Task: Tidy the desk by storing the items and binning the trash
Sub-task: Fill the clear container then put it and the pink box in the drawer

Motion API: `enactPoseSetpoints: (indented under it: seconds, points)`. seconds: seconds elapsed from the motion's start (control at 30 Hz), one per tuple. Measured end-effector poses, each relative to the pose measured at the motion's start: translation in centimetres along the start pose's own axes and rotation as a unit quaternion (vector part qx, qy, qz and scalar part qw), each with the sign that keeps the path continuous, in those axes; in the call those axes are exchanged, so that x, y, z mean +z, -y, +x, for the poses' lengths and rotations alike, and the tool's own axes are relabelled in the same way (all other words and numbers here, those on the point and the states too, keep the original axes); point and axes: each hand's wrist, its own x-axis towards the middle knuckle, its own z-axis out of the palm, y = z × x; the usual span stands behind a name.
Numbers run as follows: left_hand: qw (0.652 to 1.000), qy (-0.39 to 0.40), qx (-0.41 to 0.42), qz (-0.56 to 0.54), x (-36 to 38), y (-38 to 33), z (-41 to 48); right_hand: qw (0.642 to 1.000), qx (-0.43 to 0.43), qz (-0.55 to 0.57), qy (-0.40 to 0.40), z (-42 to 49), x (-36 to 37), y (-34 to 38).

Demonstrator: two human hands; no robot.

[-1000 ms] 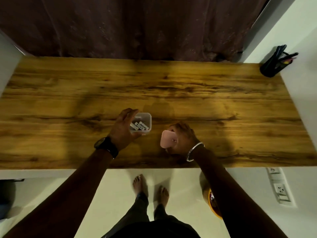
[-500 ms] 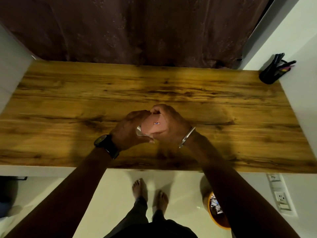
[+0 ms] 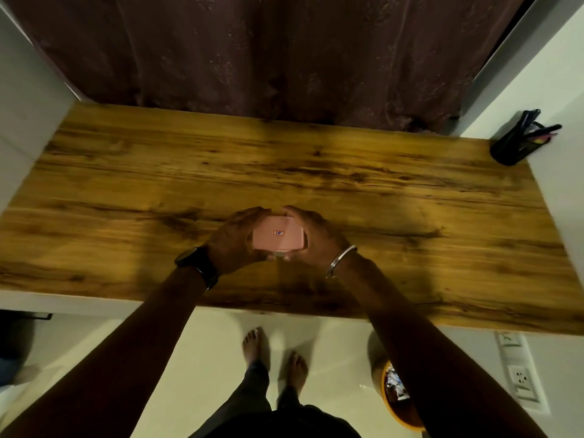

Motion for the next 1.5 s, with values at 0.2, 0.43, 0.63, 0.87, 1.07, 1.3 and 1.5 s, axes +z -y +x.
enactPoseSetpoints:
  seconds: [0.2,0.43,0.63,0.87,1.07,1.3,1.5]
  points:
    - [1.000,0.008,-0.002,0.005,0.2,0.8,0.1,1.000,0.011,0.013,0.006,0.2,0.6,-0.3]
    - [1.000,0.015,0.002,0.006,0.3,1.0,0.0,1.000,0.013,0.013,0.008,0.2,0.6,-0.4]
    - [0.999,0.010,-0.030,-0.027,0.6,1.0,0.4,0.996,0.058,0.065,-0.018,-0.3,1.8,-0.7]
    - [0.994,0.032,-0.064,-0.079,0.9,2.0,0.6,0.994,0.058,0.085,-0.038,-0.7,2.0,-0.6]
    - [0.996,0.007,-0.063,-0.070,1.7,0.7,-1.2,0.997,0.050,0.062,-0.024,-0.7,1.1,0.2]
    - [0.994,-0.083,-0.022,-0.068,0.0,-0.5,-5.7,0.993,-0.017,0.087,-0.076,-3.9,1.1,3.4]
    - [0.988,-0.082,-0.006,-0.132,-0.7,0.5,-12.2,0.990,-0.041,0.098,-0.097,-8.5,3.9,7.7]
